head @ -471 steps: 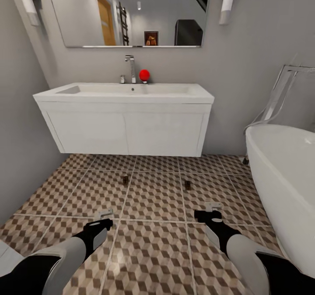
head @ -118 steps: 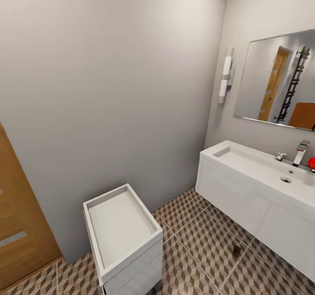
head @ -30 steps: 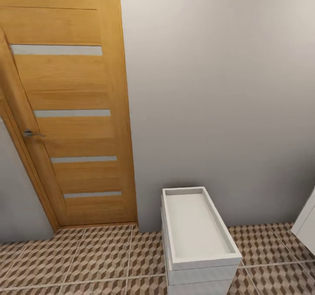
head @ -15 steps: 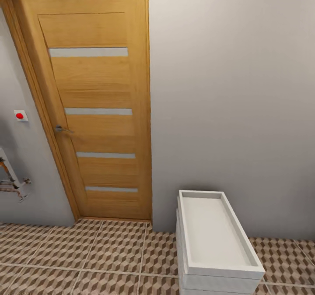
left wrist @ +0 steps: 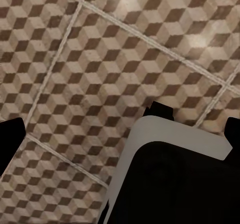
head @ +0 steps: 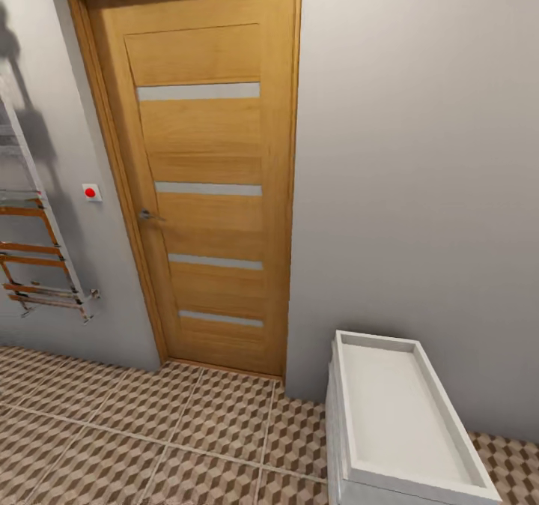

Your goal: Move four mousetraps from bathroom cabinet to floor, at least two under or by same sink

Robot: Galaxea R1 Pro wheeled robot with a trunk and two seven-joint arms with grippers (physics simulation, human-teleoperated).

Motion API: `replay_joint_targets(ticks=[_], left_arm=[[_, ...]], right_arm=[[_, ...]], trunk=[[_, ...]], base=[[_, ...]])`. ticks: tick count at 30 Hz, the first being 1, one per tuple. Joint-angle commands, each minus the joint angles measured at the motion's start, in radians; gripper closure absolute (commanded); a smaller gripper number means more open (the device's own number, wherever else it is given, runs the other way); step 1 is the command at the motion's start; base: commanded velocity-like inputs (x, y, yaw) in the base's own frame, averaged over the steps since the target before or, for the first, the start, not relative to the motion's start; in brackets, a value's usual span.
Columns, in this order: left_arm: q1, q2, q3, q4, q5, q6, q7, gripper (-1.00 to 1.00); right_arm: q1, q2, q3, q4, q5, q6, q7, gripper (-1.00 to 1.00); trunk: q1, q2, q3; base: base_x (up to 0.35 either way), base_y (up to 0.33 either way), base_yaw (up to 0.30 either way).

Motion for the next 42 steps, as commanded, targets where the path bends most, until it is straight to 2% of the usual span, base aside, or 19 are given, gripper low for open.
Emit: replay_joint_targets(ticks=[1,28,34,42], left_arm=[[-0.001,0.0,-0.004,0.001,0.007,-0.003,0.002,-1.0],[-0.001,-0.011,-0.001,0.001,0.015,0.0,0.002,-1.0],[-0.001,-0.034,-0.001,0.002,0.017,0.0,0.002,-1.0],[-0.001,-0.046,-0.001,0.004,0.017,0.0,0.002,-1.0]], right_arm=[[-0.001,0.0,-0.008,0.003,0.011,-0.006,-0.004,-1.0],[-0.001,0.0,-0.008,0.003,0.011,-0.006,-0.007,-1.0],[-0.002,0.0,-0.008,0.003,0.011,-0.006,-0.007,-1.0],[-0.001,0.0,-0.008,0.003,0.011,-0.006,-0.008,-1.0]], trunk=[[0.0,-0.001,-0.001],[0.0,-0.001,-0.001],[0.0,-0.001,-0.001],[0.0,-0.001,-0.001]], base=[[0.0,0.0,0.277],[0.0,0.0,0.277],[0.0,0.0,0.277],[0.0,0.0,0.277]])
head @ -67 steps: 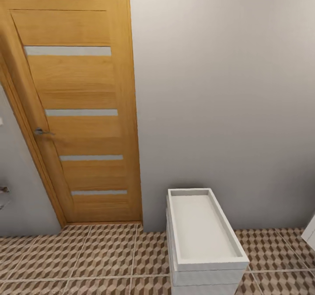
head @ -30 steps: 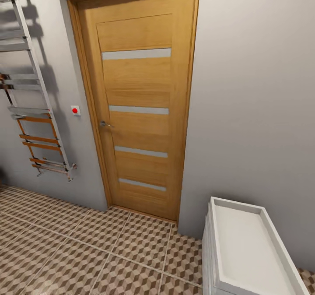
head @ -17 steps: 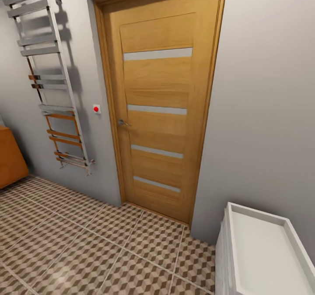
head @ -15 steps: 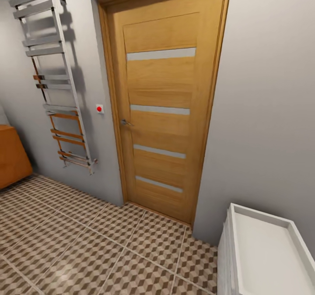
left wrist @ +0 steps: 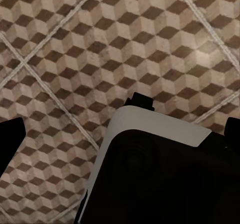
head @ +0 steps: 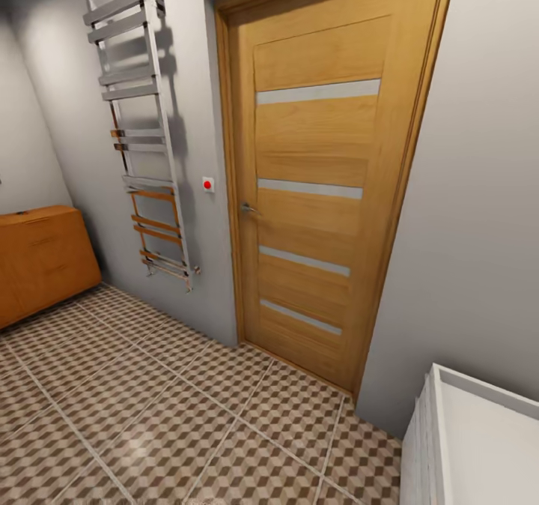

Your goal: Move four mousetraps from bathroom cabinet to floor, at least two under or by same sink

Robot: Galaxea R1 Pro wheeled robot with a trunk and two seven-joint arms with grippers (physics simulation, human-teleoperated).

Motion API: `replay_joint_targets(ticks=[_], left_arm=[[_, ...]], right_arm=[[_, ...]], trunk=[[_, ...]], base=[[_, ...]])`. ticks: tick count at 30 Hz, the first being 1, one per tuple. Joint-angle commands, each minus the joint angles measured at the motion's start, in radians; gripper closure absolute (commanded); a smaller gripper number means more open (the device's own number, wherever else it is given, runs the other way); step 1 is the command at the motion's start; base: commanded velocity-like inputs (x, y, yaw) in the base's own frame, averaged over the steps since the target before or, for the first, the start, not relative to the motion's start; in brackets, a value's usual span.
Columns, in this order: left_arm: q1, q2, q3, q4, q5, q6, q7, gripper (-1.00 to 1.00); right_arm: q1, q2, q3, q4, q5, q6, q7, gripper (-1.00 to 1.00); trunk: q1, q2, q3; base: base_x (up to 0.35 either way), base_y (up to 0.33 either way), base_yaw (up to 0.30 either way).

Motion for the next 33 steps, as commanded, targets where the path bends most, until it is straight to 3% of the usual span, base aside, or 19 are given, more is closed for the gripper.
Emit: replay_joint_targets(ticks=[1,15,33], left_arm=[[-0.001,-0.001,-0.004,0.001,0.006,-0.003,0.002,-1.0],[-0.001,-0.005,-0.004,0.002,0.007,-0.003,0.002,-1.0],[-0.001,-0.004,-0.004,0.002,0.008,-0.002,0.002,-1.0]], right_arm=[[-0.001,0.0,-0.008,0.003,0.011,-0.006,-0.004,-1.0],[-0.001,-0.001,-0.008,0.003,0.011,-0.006,-0.004,-1.0],[-0.002,0.0,-0.006,0.003,0.012,-0.005,-0.002,-1.0]], trunk=[[0.0,-0.001,-0.001],[0.0,-0.001,-0.001],[0.0,-0.001,-0.001]], base=[[0.0,0.0,0.277],[0.0,0.0,0.265],[0.0,0.0,0.105]])
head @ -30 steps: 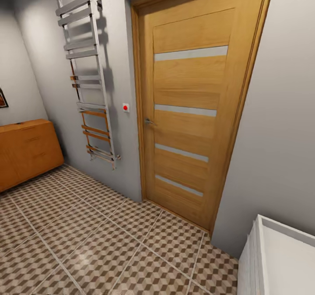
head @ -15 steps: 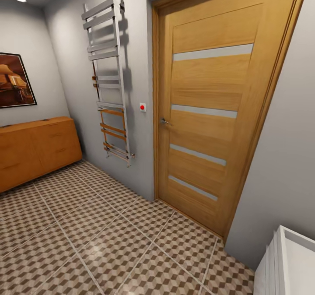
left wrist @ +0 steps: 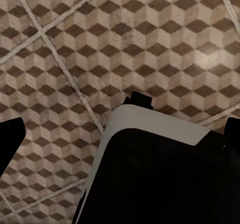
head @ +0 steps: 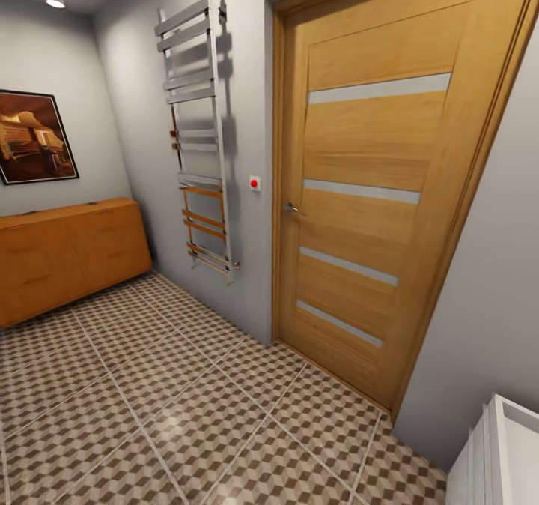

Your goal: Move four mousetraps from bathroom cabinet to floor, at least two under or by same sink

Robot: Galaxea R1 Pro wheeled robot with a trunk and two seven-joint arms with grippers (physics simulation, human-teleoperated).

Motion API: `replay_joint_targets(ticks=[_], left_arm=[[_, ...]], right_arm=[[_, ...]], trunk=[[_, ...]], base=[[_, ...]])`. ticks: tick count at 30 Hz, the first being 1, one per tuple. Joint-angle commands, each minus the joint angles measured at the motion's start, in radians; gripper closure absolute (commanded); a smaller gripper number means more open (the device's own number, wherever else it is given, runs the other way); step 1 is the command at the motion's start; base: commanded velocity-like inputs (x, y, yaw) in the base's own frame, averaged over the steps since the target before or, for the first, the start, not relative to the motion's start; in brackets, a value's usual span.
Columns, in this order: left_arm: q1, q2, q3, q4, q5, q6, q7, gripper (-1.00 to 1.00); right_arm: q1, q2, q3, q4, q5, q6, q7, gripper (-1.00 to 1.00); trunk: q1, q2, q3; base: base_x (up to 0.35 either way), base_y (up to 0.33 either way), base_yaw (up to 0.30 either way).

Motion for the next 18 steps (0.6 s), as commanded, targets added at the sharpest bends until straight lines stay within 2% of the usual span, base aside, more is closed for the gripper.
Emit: replay_joint_targets(ticks=[1,18], left_arm=[[-0.001,0.0,-0.004,0.001,0.006,-0.003,0.002,-1.0],[-0.001,-0.001,-0.004,0.002,0.006,-0.003,0.002,-1.0]], right_arm=[[-0.001,0.0,-0.008,0.003,0.011,-0.006,-0.004,-1.0],[-0.001,0.0,-0.008,0.003,0.011,-0.006,-0.005,-1.0]], trunk=[[0.0,-0.001,-0.001],[0.0,-0.001,-0.001]], base=[[0.0,0.0,0.234],[0.0,0.0,0.263]])
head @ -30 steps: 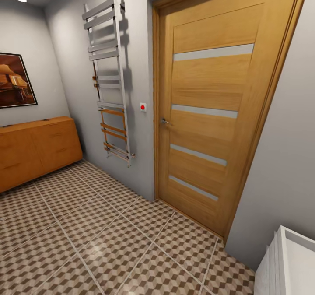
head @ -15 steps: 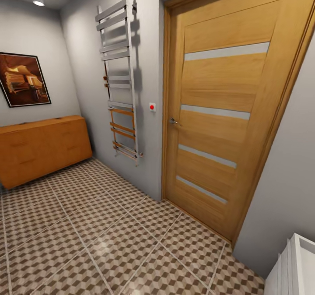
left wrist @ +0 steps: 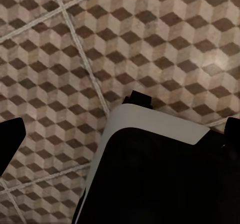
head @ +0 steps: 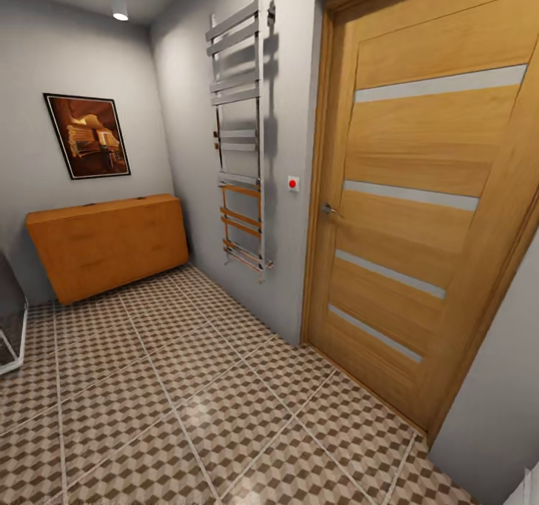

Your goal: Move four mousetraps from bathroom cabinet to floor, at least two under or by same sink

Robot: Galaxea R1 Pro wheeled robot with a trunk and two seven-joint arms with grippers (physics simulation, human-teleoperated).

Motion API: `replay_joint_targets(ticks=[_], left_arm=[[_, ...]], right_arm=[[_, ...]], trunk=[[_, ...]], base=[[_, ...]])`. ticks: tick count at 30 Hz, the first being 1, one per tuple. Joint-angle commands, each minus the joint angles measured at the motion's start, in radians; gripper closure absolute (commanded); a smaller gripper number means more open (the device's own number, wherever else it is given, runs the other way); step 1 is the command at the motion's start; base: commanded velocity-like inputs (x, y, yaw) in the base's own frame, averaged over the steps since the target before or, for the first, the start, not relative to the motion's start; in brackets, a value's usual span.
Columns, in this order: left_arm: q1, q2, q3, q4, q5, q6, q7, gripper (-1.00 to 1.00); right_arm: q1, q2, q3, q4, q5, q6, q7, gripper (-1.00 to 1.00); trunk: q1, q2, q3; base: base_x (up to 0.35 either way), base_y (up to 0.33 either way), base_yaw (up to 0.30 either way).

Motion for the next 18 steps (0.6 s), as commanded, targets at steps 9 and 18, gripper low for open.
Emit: replay_joint_targets(ticks=[9,18], left_arm=[[-0.001,0.0,-0.004,0.001,0.007,-0.003,0.003,-1.0],[-0.001,-0.001,-0.004,0.002,0.007,-0.003,0.002,-1.0]], right_arm=[[-0.001,0.0,-0.008,0.003,0.011,-0.006,-0.004,-1.0],[-0.001,0.0,-0.008,0.003,0.011,-0.006,-0.004,-1.0]], trunk=[[0.0,-0.001,-0.001],[0.0,-0.001,-0.001]], base=[[0.0,0.0,0.27],[0.0,0.0,0.27]])
